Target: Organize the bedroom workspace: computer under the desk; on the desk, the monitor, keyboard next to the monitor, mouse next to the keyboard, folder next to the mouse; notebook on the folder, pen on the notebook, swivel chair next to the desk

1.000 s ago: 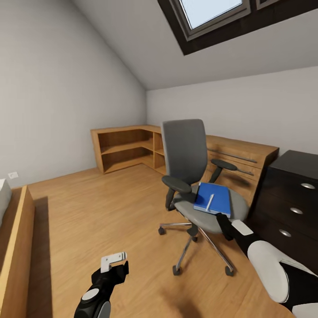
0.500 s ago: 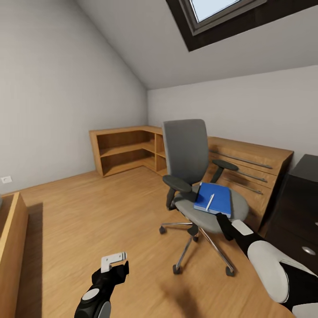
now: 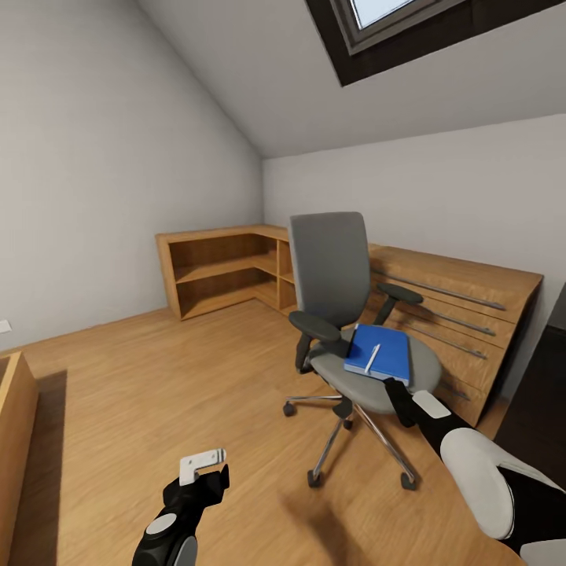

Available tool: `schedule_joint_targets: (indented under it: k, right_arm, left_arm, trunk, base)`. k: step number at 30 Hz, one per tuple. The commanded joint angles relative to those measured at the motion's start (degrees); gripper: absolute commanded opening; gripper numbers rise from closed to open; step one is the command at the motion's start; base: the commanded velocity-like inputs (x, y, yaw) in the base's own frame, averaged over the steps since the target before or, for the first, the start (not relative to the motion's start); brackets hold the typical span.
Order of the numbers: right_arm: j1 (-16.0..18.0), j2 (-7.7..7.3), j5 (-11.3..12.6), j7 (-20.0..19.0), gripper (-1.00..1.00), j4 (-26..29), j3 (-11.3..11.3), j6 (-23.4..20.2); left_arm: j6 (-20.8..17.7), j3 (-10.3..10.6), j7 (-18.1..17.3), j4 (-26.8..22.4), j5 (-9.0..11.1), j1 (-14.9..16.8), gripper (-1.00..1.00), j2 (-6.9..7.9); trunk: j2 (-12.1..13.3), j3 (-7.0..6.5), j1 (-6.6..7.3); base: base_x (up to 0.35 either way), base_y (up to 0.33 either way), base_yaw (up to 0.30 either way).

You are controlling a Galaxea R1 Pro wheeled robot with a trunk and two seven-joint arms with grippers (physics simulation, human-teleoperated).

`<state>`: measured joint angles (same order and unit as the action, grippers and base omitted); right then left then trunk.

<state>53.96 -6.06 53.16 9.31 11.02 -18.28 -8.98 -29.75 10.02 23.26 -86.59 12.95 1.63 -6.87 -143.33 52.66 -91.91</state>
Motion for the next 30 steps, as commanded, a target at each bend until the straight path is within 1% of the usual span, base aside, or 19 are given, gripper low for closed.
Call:
schedule_joint_targets:
  k: [1,6,12,18,30]
  right_arm:
    - [0.01,0.00,0.37,0.35,1.00,0.14,0.02,-0.25]
    - [0.01,0.00,0.37,0.35,1.00,0.14,0.00,-0.20]
    - [0.01,0.00,0.33,0.35,1.00,0.07,0.00,-0.18]
    - [0.01,0.01,0.28,0.35,1.00,0.02,0.00,-0.17]
    - [0.01,0.06,0.28,0.35,1.00,-0.04,0.08,-0.16]
  left_arm:
    - [-0.14,0.08,0.55,-0.07,0.63,0.04,1.00,0.01]
    - [-0.14,0.08,0.64,-0.07,0.59,0.05,1.00,0.02]
    - [-0.14,0.08,0.60,-0.07,0.58,0.05,1.00,0.02]
    - [-0.14,0.08,0.65,-0.07,0.58,0.05,1.00,0.02]
    - [-0.14,0.08,0.65,-0.07,0.58,0.04,1.00,0.02]
  trunk:
    - [-0.03,0.06,0.01]
    - [-0.03,0.06,0.01]
    - [-0.03,0.06,0.01]
    - [-0.03,0.06,0.01]
    - [-0.03,0.06,0.01]
  base:
    - [0.025,0.001,0.000]
    - [0.015,0.000,0.000]
    - [0.186,0.000,0.000]
    - [0.028,0.000,0.000]
    - [-0.246,0.000,0.000]
